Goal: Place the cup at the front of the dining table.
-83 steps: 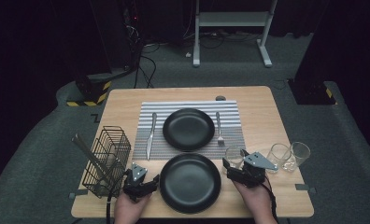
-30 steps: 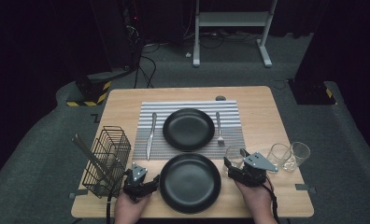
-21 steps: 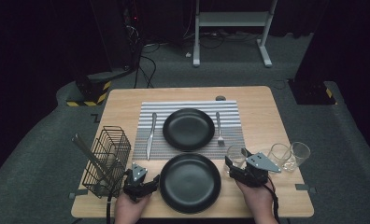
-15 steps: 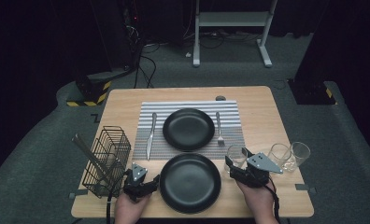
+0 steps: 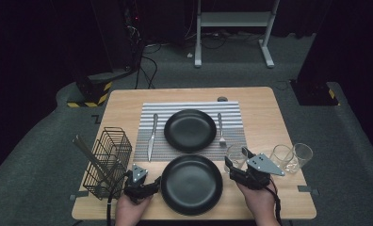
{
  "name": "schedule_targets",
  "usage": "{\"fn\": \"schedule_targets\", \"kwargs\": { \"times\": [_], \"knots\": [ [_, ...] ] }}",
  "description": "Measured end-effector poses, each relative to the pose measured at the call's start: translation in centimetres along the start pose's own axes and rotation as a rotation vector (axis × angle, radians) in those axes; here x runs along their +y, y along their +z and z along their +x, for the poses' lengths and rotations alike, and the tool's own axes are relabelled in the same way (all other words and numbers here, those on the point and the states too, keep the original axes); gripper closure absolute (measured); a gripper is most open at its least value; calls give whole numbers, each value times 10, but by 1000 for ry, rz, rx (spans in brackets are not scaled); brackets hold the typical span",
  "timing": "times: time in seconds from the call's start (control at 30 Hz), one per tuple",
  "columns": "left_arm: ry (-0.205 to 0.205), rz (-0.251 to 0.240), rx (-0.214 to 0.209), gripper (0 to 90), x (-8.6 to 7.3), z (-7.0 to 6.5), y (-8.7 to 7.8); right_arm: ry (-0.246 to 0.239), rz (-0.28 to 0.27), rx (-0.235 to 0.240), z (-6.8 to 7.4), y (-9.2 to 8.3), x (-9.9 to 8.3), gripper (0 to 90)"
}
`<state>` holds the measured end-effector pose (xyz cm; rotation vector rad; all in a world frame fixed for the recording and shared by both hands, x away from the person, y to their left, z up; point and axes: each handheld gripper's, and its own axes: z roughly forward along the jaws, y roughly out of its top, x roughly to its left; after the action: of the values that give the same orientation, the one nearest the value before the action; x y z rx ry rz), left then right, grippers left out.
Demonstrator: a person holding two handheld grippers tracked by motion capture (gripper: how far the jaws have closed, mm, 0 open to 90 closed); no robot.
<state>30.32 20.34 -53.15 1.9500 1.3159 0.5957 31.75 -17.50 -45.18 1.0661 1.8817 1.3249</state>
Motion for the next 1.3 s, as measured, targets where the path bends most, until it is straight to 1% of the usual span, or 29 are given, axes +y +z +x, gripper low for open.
{"fn": "schedule_targets", "kwargs": {
  "times": [0.1,0.27,0.33,0.43,0.47,0.53,0.57,0.6,0.67,0.73,0.83,1.0,1.03,1.1,1.17,1.2,1.27,1.3],
  "knots": [
    [-11,-3,-7,322,0,1,0,6,-1,5,1,0,1,291],
    [7,4,5,316,0,0,0,3,-3,21,4,3,5,291],
    [1,2,3,313,0,0,0,5,-7,29,7,4,7,291],
    [-1,4,-7,299,0,1,-1,-7,-4,32,12,5,9,291],
    [-5,3,-10,298,0,2,-1,-8,-7,35,13,6,10,291],
    [-34,2,-23,291,0,5,-1,-7,-9,39,15,8,12,290],
    [-40,0,-21,294,0,6,-2,-5,-8,42,16,9,13,291],
    [-41,-6,-29,298,0,6,-3,-6,-7,45,16,9,14,291],
    [-37,-10,-39,300,0,7,-4,-2,-6,50,18,12,15,291],
    [-40,-16,-50,300,1,8,-5,-11,4,57,20,15,16,291],
    [-38,-19,-52,301,1,7,-5,-20,21,60,24,19,18,290],
    [-45,-27,-68,298,2,7,-6,-26,22,60,28,21,22,290],
    [-42,-21,-65,305,3,6,-7,-26,20,62,29,22,22,291],
    [-36,-29,-53,309,3,5,-8,-26,22,64,30,24,24,291],
    [-34,-25,-53,307,4,5,-9,-28,25,67,31,26,26,291],
    [-37,-34,-55,303,4,5,-10,-28,24,69,32,27,26,291],
    [-30,-46,-51,303,6,4,-12,-34,18,72,33,28,28,291],
    [-20,-57,-49,304,8,3,-14,-33,13,74,34,28,29,291]
  ]
}}
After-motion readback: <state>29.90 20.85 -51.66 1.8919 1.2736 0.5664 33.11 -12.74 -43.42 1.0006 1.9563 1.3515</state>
